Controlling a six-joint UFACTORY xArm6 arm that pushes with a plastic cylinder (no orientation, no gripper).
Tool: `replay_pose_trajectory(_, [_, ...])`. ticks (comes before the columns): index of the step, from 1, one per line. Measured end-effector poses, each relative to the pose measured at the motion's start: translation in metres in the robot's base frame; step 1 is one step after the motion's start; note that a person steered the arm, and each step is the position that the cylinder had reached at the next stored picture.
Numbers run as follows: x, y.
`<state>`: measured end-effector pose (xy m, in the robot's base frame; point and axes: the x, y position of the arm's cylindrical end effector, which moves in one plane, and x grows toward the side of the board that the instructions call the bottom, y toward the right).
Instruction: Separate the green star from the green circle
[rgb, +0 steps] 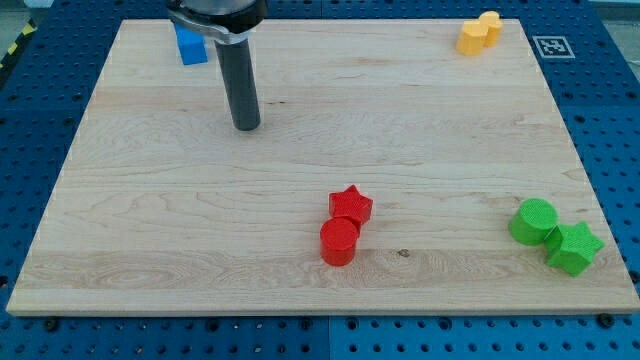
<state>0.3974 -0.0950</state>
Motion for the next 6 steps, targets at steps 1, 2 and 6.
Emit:
replay_pose_trajectory(1, [0.000, 0.000])
replay_pose_trajectory(2, [0.000, 0.016])
replay_pose_trajectory(6, [0.037, 0.292])
